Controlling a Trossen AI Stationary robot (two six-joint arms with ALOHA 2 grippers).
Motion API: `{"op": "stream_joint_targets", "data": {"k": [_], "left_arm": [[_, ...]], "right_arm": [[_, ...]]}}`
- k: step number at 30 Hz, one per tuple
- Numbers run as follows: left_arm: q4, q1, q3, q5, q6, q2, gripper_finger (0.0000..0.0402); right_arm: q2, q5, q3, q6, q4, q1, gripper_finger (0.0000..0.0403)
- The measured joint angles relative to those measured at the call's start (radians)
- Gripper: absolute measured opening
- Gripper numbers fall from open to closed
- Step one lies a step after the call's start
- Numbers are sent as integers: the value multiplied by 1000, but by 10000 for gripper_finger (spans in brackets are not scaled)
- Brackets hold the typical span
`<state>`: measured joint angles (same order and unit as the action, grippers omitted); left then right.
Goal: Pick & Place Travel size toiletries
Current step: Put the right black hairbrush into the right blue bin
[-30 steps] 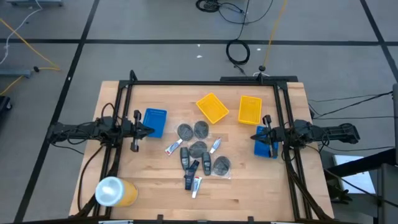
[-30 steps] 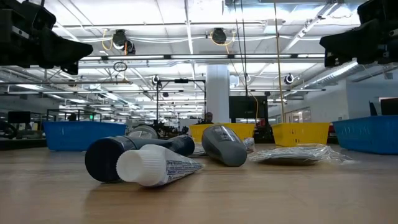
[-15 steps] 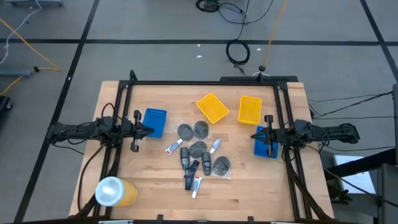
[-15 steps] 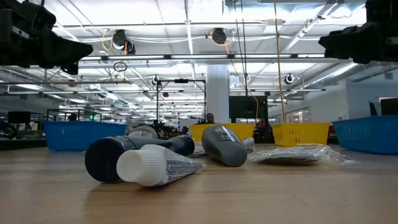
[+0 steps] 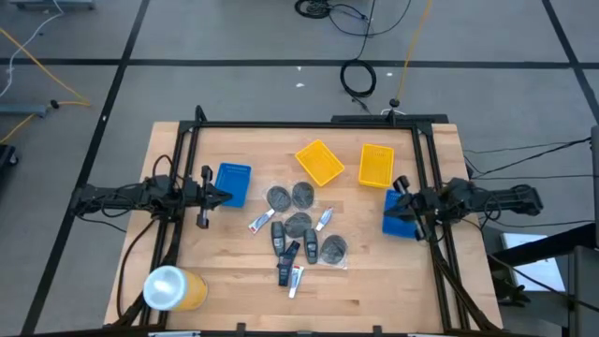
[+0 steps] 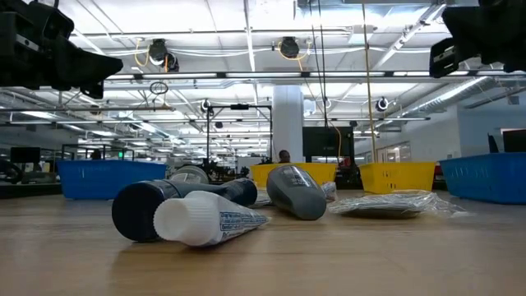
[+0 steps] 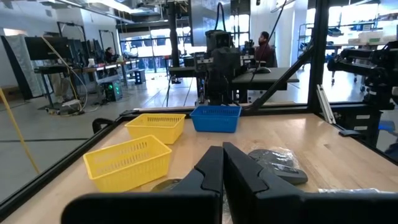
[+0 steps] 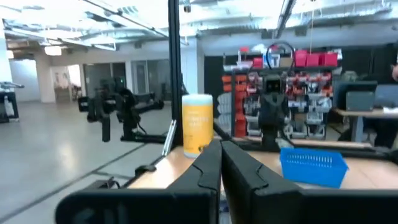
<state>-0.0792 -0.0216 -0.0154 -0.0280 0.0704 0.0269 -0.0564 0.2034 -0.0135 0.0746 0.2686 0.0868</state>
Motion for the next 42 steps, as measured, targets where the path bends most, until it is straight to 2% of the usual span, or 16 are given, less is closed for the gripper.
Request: {"op": "stream_joint_targets", "data": {"k": [4, 6, 11, 18, 22, 25, 28, 32, 34, 38, 42], "left_arm": [[0, 0, 0, 0, 0, 0, 10], [0, 0, 0, 0, 0, 0, 10], [0, 0, 0, 0, 0, 0, 10], [0, 0, 0, 0, 0, 0, 10], [0, 0, 0, 0, 0, 0, 10], [0, 0, 0, 0, 0, 0, 10], [0, 0, 0, 0, 0, 0, 10], [1, 0, 0, 0, 0, 0, 10], [0, 0, 0, 0, 0, 0, 10], [0, 0, 0, 0, 0, 0, 10], [0, 0, 0, 0, 0, 0, 10]], "right_arm": [[-138, -120, 0, 50, 0, 0, 4], [-237, -147, 0, 84, 22, 0, 4], [-499, -150, -14, 96, 191, 0, 4], [-803, -168, -136, -17, 228, 78, 4], [-953, -306, -197, -45, 246, 155, 4], [-1054, -363, -229, -60, 342, 194, 4], [-1154, -360, -252, -52, 435, 224, 4], [-1281, -360, -320, -56, 462, 250, 9], [-1348, -350, -366, -56, 457, 252, 24], [-1454, -182, -470, -24, 403, 239, 65], [-1530, -204, -519, -3, 383, 229, 99]]}}
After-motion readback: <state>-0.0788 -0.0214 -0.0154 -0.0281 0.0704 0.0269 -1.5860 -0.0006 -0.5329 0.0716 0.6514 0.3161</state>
